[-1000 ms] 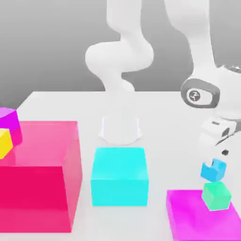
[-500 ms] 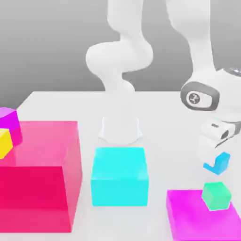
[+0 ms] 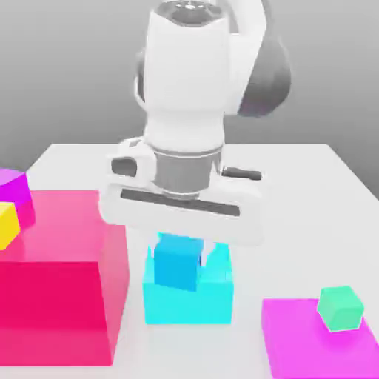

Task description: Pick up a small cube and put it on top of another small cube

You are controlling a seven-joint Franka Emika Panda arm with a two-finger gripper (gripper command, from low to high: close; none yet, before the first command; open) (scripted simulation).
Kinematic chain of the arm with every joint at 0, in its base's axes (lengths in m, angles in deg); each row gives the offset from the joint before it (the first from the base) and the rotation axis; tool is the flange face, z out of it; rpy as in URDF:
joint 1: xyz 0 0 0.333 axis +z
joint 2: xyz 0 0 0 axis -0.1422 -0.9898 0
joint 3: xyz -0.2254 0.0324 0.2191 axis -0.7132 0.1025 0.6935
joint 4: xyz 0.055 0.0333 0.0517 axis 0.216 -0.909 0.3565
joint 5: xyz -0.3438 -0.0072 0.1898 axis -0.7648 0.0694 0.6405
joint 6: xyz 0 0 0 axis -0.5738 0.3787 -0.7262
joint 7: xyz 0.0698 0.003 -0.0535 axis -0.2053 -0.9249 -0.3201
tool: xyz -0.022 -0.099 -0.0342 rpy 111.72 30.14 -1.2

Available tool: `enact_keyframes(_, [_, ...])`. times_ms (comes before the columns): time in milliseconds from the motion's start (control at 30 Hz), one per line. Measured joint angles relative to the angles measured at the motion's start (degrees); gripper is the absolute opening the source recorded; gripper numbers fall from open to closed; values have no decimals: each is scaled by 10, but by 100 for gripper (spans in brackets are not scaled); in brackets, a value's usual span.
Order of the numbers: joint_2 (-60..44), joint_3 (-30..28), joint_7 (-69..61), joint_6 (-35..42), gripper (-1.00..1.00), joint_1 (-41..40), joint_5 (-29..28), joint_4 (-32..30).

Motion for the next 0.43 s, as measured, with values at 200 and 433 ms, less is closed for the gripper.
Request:
enact_keyframes(200, [25,-86,-2,100,-100,-109,15,74])
enact_keyframes(433, [4,-94,-4,47,100,-118,19,42])
